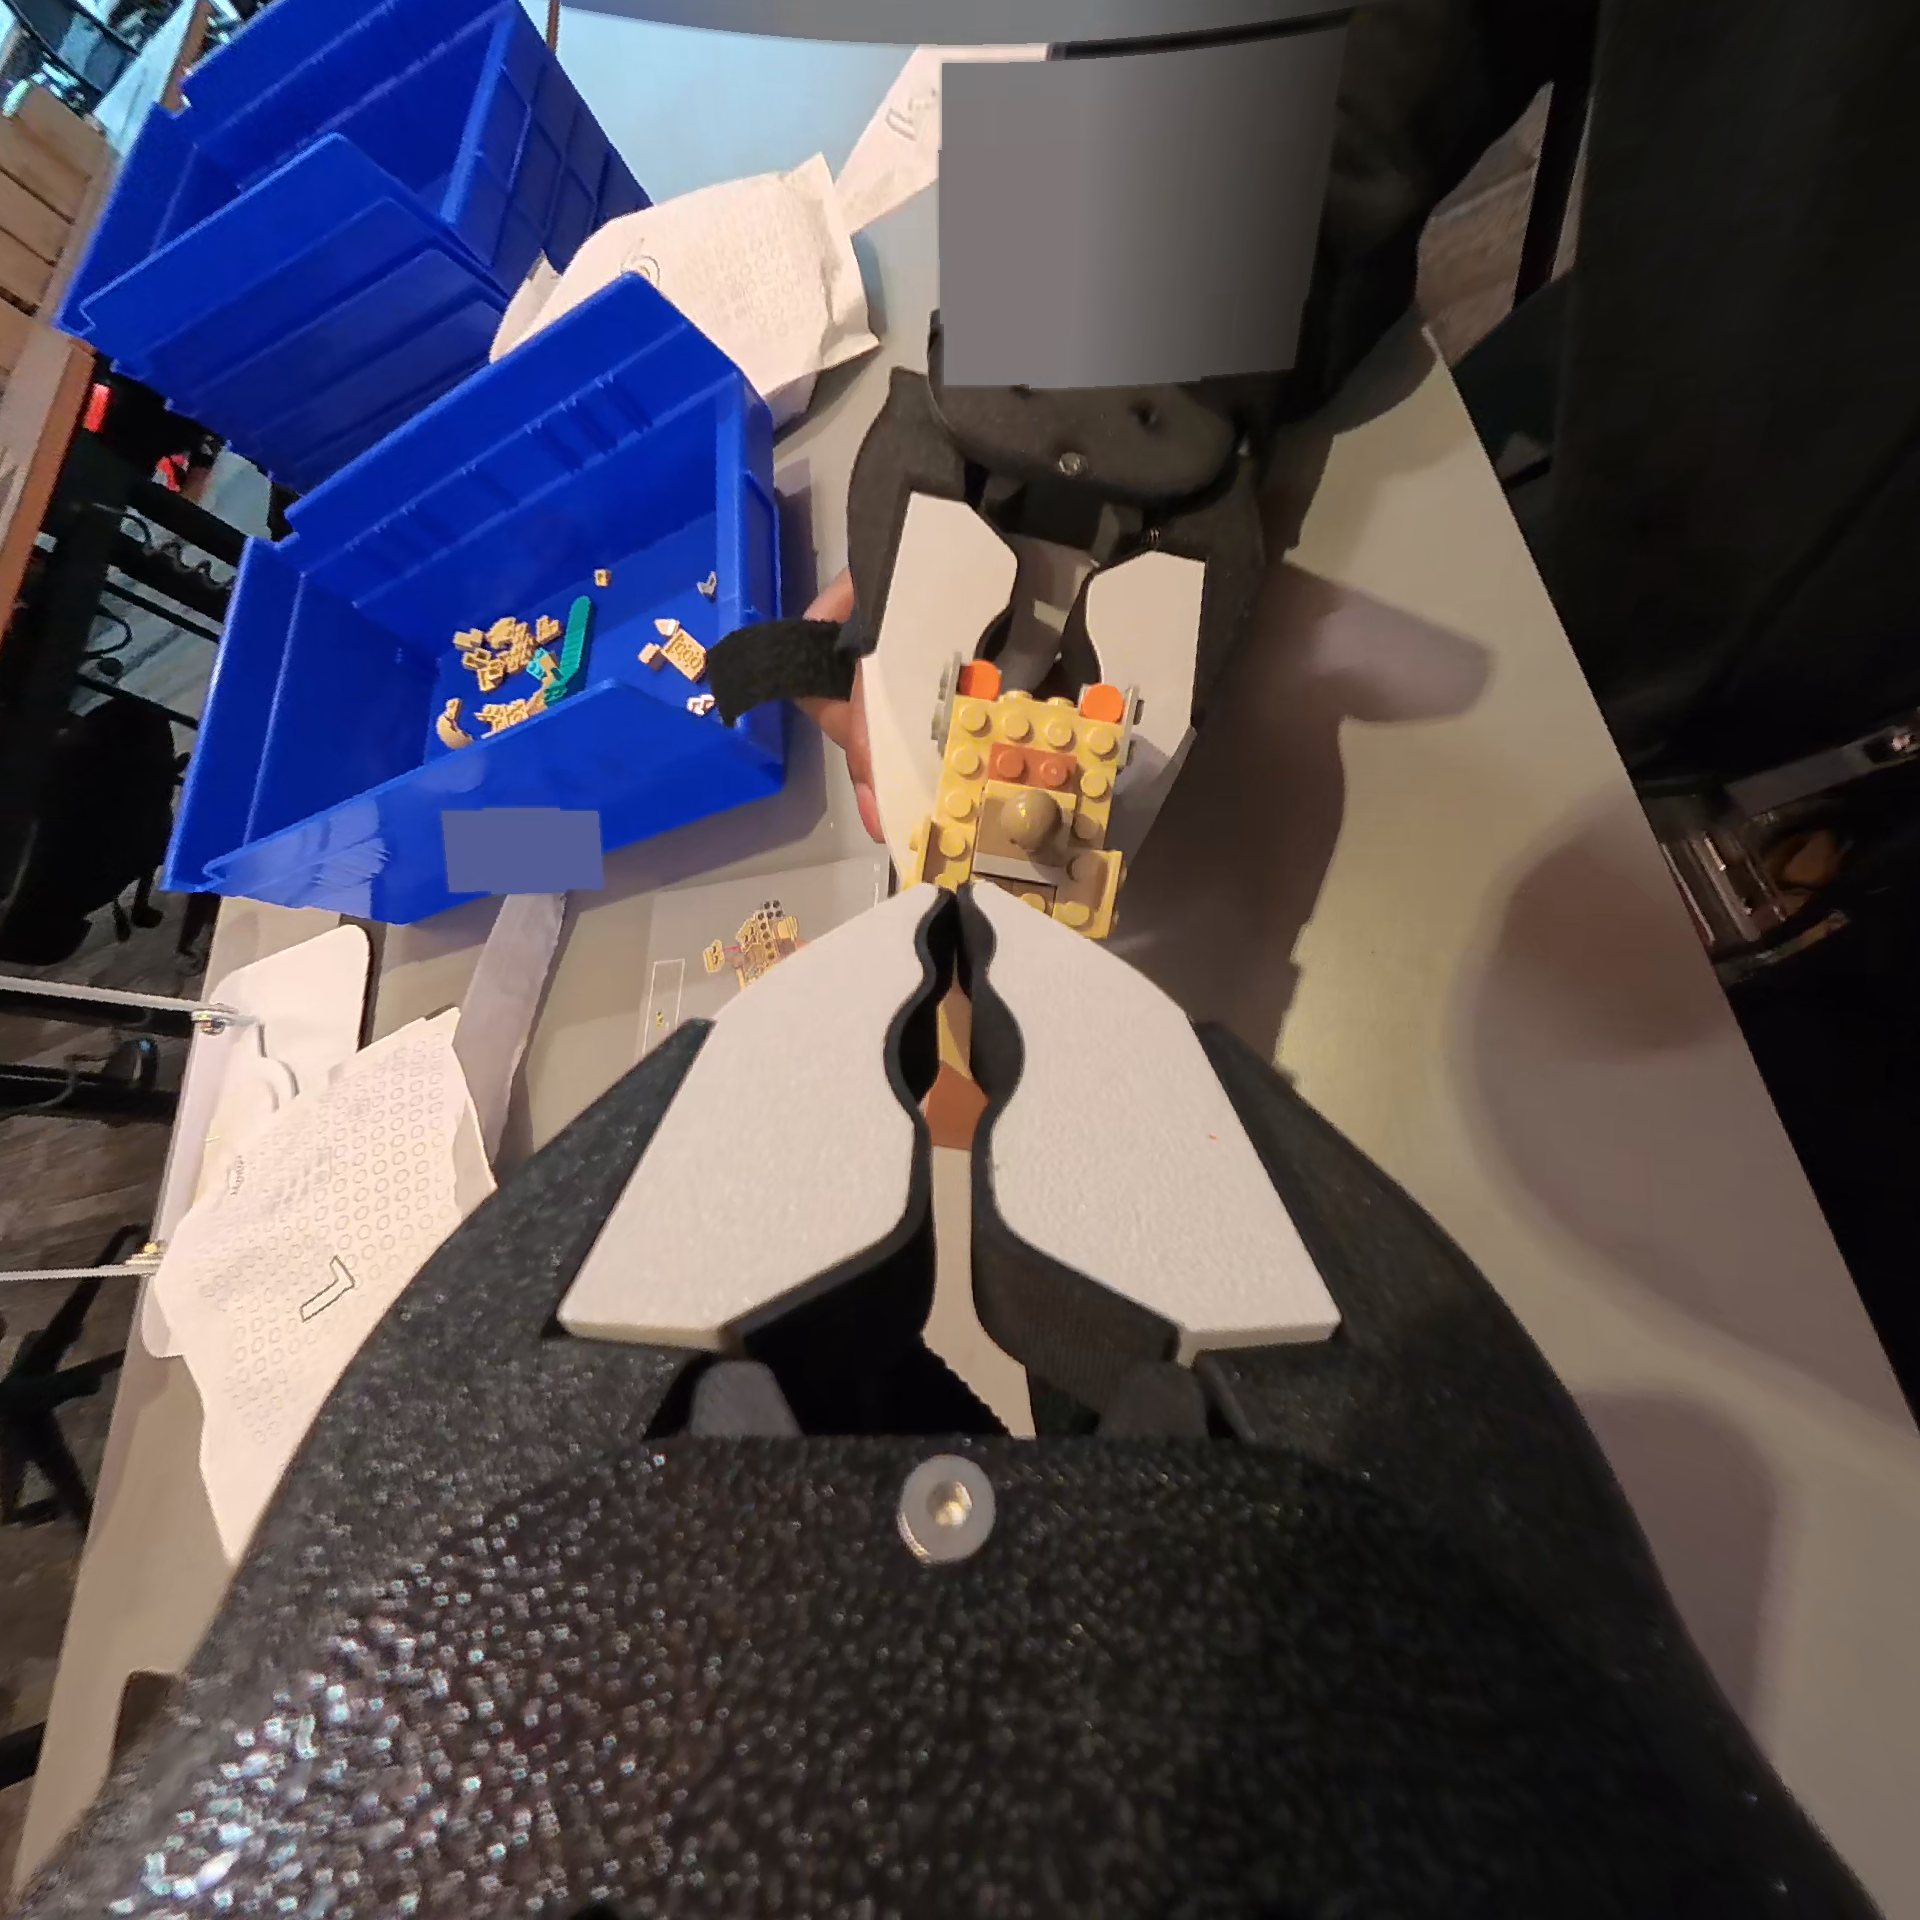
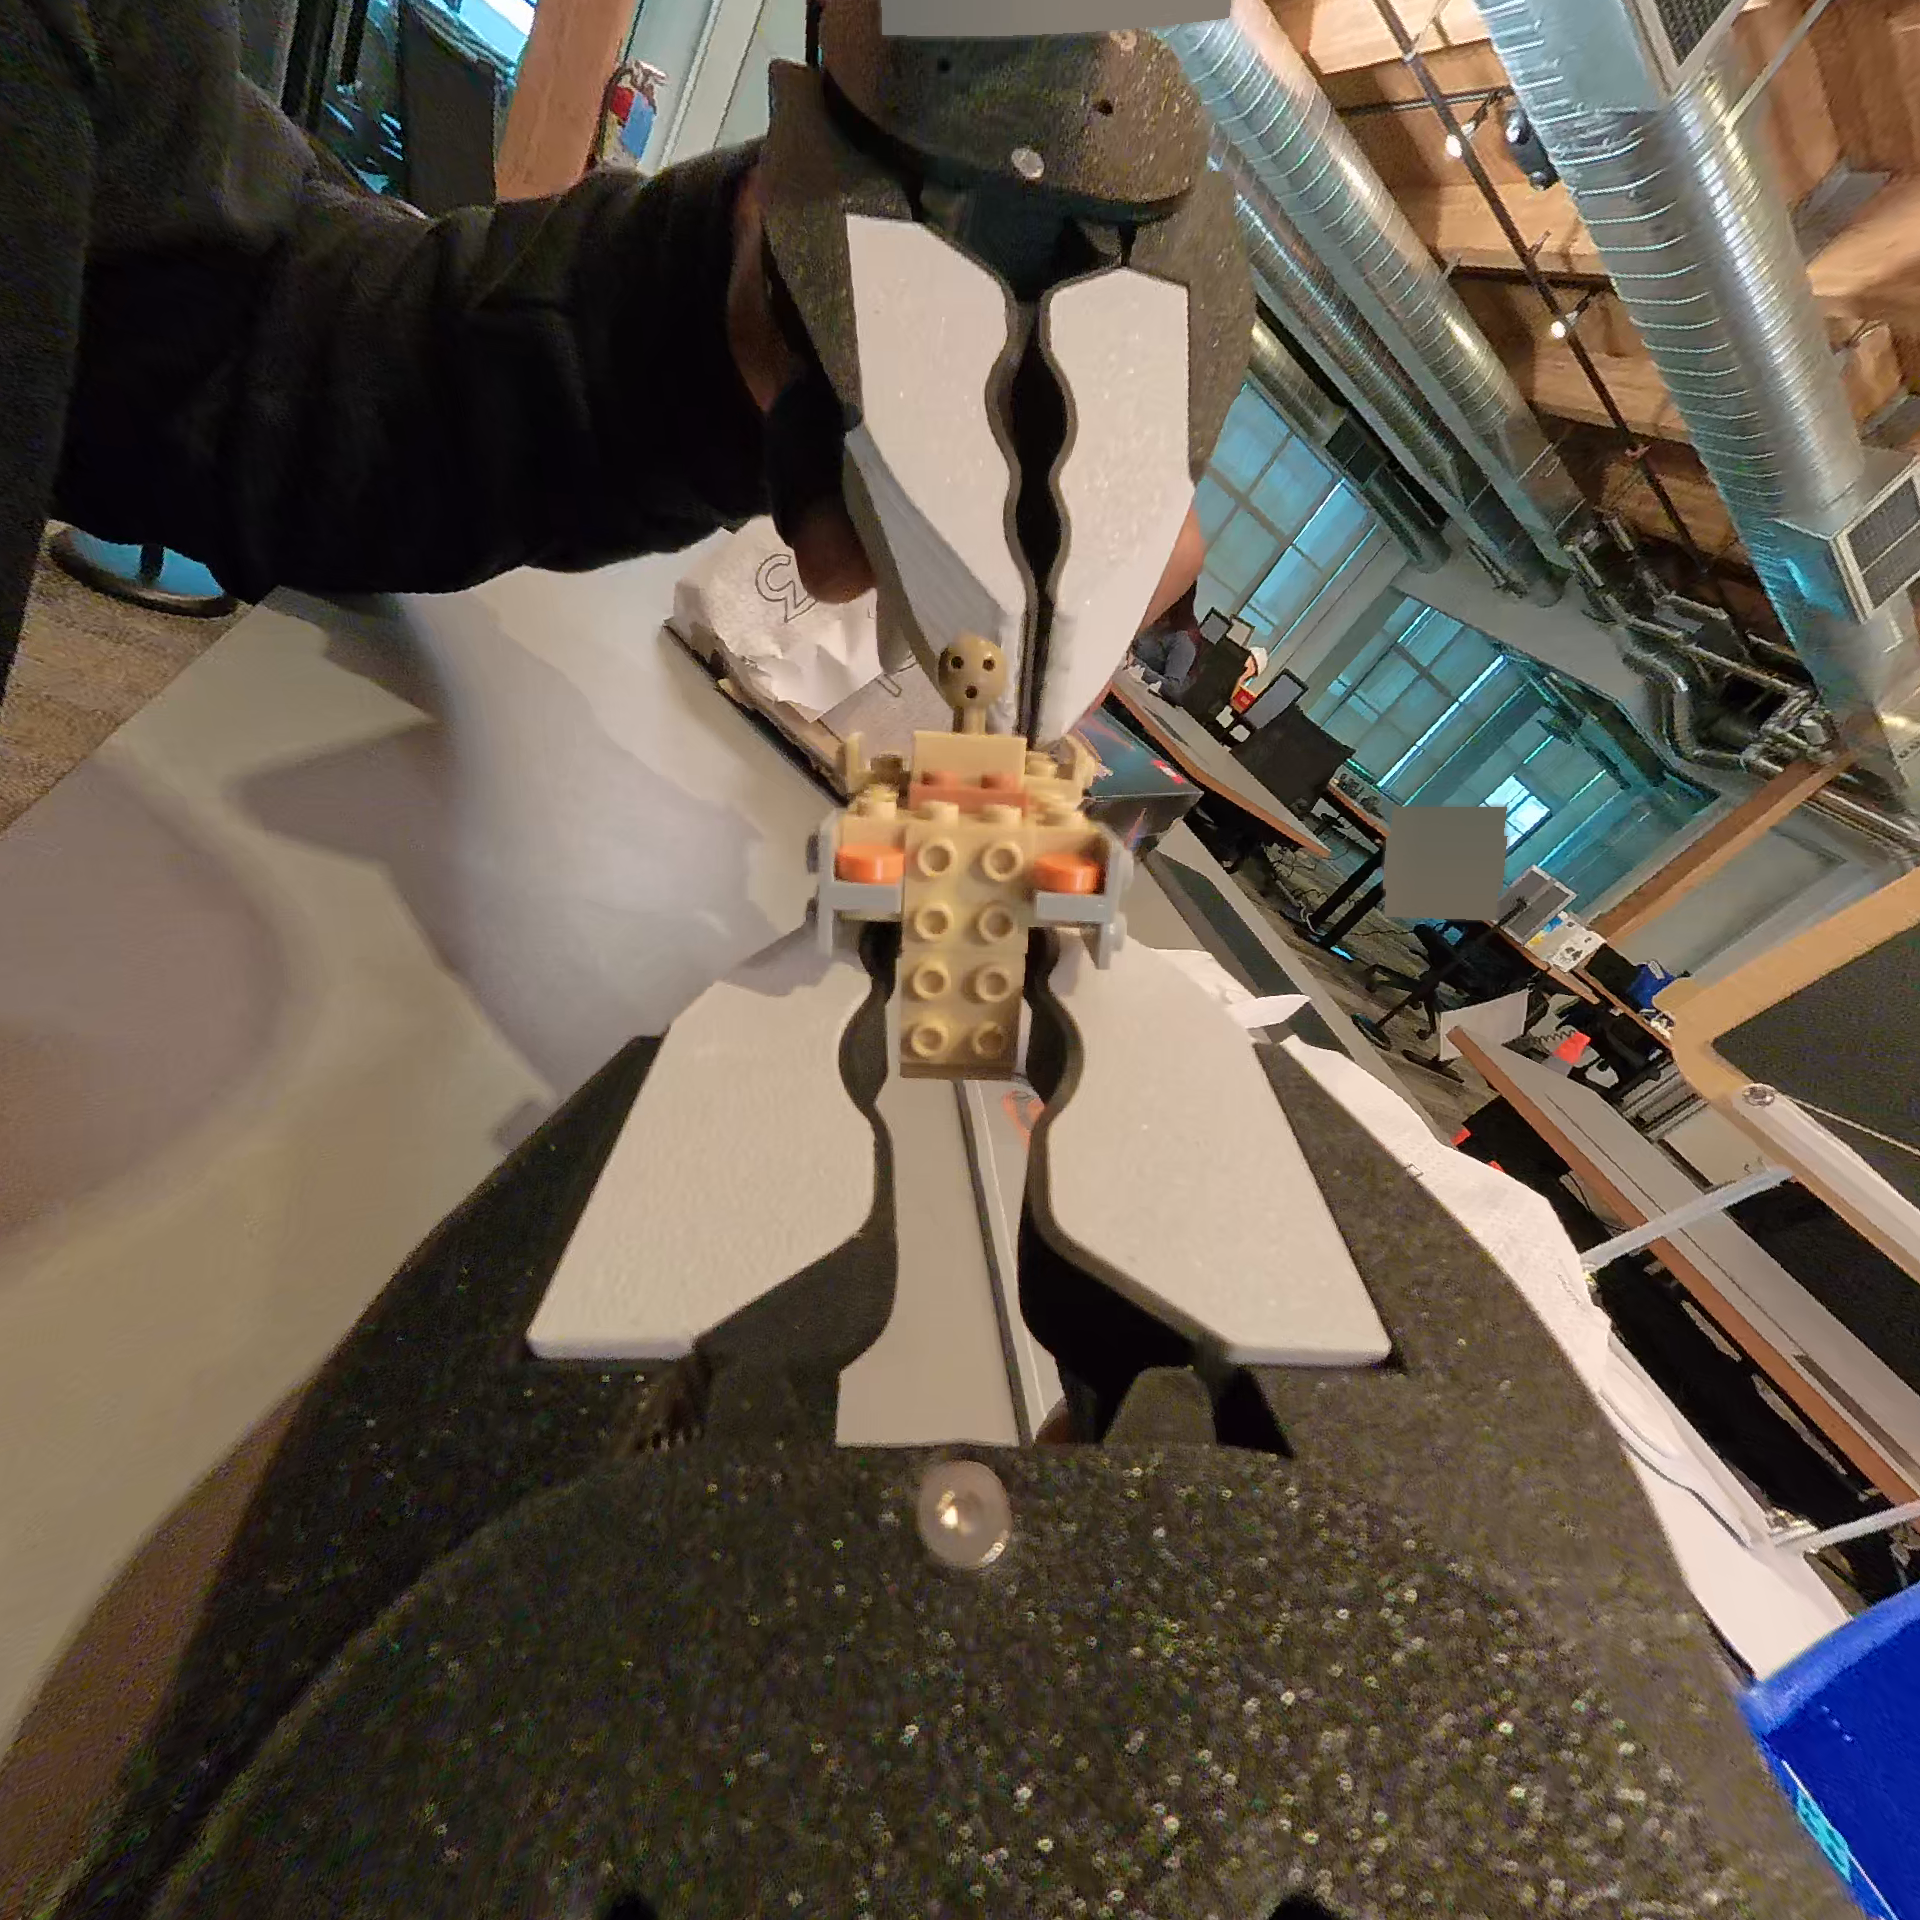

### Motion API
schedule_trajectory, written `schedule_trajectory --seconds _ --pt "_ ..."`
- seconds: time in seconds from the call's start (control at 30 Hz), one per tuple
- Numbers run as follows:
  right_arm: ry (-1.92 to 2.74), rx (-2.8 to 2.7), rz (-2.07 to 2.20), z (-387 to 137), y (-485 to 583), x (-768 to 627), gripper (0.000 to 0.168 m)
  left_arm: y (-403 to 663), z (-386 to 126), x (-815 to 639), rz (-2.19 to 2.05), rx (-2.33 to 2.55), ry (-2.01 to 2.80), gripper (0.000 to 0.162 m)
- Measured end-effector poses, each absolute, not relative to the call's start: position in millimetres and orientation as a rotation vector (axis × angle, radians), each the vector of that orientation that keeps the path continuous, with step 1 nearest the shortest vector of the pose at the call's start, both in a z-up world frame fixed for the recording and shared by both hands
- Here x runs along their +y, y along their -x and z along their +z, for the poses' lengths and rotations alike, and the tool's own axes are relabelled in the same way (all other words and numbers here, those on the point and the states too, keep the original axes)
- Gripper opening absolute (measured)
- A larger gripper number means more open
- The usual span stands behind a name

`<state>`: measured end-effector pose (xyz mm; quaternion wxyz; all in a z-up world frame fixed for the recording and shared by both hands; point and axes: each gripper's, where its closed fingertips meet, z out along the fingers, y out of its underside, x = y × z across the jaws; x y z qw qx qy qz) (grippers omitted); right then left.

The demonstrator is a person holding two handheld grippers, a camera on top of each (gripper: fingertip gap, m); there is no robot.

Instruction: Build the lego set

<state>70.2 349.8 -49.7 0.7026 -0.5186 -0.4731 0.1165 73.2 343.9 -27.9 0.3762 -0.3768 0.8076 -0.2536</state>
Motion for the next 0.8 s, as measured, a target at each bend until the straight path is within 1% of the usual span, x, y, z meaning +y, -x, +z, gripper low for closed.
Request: schedule_trajectory --seconds 0.2,0.37,0.5,0.7,0.73,0.77,0.8 --pt "1.156 -1.050 0.222 -49.6 -71.4 351.5 0.022 -74.3 -27.8 344.6 -0.687 2.036 1.068 0.000" --pt "1.159 -1.005 0.085 -43.5 -77.1 358.7 0.022 -77.4 -12.9 356.1 -0.831 1.838 1.308 0.000" --pt "1.154 -0.990 -0.048 -42.5 -81.9 363.5 0.022 -77.0 -2.8 357.4 -0.978 1.718 1.402 0.000" --pt "1.168 -0.941 -0.137 -39.9 -92.9 372.2 0.022 -82.2 -17.7 364.1 -0.938 1.702 1.466 0.000" --pt "1.162 -0.945 -0.148 -40.0 -92.7 372.2 0.022 -83.8 -18.7 369.0 -0.896 1.681 1.468 0.013" --pt "1.154 -0.949 -0.162 -39.9 -92.5 371.9 0.022 -84.6 -19.9 372.4 -0.857 1.670 1.466 0.020" --pt "1.146 -0.956 -0.178 -40.0 -91.8 371.7 0.022 -85.0 -20.9 374.0 -0.833 1.668 1.462 0.022"
